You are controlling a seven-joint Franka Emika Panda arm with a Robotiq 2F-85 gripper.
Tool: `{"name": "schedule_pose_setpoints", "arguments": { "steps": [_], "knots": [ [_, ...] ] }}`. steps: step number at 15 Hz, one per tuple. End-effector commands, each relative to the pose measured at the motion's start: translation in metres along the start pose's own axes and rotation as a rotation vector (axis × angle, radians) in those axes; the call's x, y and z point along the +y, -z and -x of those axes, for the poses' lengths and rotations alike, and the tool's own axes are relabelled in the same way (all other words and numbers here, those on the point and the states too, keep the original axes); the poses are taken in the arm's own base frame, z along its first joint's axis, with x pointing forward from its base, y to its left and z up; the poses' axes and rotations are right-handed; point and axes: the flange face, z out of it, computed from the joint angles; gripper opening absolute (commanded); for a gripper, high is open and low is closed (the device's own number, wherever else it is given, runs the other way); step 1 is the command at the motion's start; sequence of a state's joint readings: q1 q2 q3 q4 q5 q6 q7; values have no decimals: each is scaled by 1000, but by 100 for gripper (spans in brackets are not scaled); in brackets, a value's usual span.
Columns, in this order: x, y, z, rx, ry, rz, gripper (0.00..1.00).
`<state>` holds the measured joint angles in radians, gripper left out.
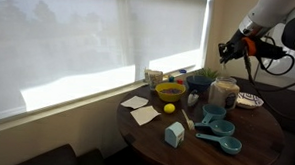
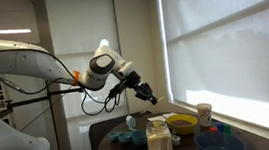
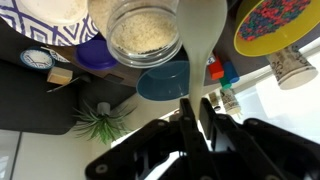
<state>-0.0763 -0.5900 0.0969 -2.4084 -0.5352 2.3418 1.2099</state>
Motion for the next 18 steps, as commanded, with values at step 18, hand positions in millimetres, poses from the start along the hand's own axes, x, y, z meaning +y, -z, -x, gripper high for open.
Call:
{"name": "schedule_pose_setpoints", "arguments": {
  "steps": [18],
  "knots": [
    [-49,17,108,-118,214,-110,3]
  ]
}}
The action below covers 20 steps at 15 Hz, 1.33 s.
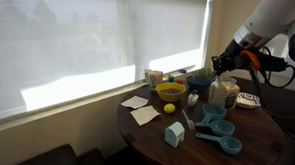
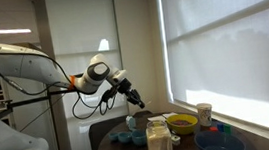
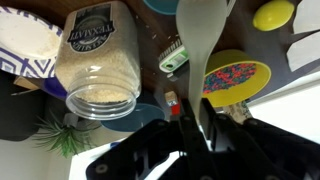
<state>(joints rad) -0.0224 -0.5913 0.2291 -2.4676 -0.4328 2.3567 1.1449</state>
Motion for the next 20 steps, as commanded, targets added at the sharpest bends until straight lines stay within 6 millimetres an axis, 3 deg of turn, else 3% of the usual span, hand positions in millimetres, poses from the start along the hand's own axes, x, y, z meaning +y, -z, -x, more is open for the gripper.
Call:
{"name": "schedule_pose_setpoints", "arguments": {
  "steps": [1,10,16,20],
  "knots": [
    [-20,-1,36,-55,56,-60,3],
    [-54,-16,111,-148,229,-66,3],
    [-63,-18,140,-115,322,-32,3],
    [-64,-16,147,-56,377,-6,3]
  ]
}}
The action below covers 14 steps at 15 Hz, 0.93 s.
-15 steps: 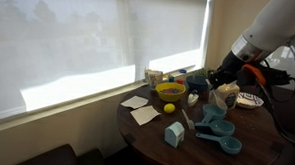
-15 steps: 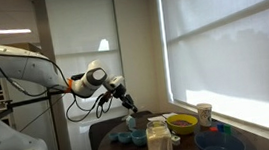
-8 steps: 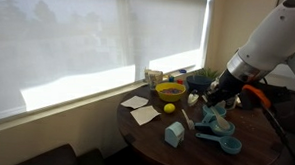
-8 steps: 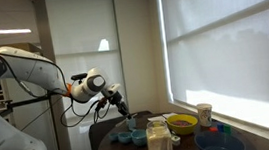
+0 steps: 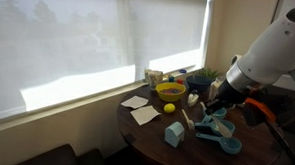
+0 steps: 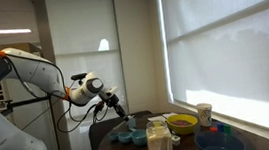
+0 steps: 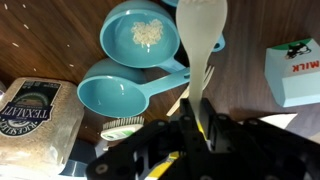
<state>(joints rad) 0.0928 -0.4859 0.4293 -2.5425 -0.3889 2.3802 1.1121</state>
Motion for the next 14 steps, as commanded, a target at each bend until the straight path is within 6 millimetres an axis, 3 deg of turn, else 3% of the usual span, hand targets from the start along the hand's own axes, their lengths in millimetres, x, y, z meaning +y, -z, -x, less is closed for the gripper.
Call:
{"name": "schedule_pose_setpoints", "arguments": {
  "steps": [1,5,6,14],
  "knots": [
    [-2,-1,5,61,47,37,3],
    [-11,4,13,143,67,56,3],
    [-8,2,8,94,74,45,13],
    [-12,3,13,115,77,49,13]
  ]
}}
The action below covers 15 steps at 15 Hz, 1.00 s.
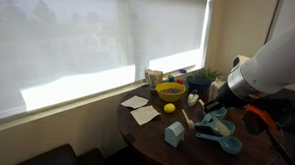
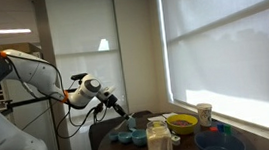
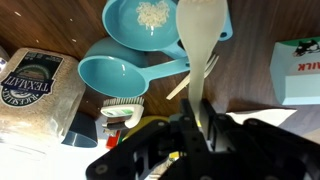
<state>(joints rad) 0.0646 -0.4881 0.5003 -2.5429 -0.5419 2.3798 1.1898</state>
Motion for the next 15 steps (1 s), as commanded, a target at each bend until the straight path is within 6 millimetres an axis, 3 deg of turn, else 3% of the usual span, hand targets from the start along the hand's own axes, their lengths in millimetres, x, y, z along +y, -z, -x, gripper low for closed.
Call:
{"name": "schedule_pose_setpoints", "arguments": {
  "steps": [1,7,8,15],
  "knots": [
    [0,0,0,-1,0,0,13],
    [0,0,0,-1,0,0,13],
    [0,0,0,-1,0,0,3],
    [-9,8,17,61,167,77,3]
  ]
}}
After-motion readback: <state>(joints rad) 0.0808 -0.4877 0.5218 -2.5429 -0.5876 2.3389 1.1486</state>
